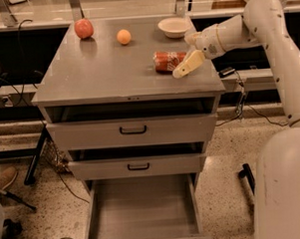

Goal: Pick coke can from bottom drawer and place on counter

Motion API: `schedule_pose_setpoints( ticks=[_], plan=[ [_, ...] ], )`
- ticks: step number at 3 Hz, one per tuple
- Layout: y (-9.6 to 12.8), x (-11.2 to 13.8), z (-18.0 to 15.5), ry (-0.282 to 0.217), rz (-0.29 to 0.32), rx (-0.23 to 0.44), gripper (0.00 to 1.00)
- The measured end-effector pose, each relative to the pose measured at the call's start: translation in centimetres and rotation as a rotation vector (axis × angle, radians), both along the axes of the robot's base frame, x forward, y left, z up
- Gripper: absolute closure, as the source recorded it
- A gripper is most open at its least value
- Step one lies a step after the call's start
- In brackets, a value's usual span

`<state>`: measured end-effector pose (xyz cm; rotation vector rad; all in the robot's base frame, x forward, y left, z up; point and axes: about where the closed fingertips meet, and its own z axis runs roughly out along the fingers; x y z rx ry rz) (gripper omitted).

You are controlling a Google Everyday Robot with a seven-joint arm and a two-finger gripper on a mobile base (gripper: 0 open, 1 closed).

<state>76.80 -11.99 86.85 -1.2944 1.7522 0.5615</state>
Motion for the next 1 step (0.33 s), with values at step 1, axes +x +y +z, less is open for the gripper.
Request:
schedule_pose_setpoints(
  ticks=[1],
  plan=[
    [-3.38,-2.17,2.95,-0.074,-0.033,-0.055,0.0]
  ],
)
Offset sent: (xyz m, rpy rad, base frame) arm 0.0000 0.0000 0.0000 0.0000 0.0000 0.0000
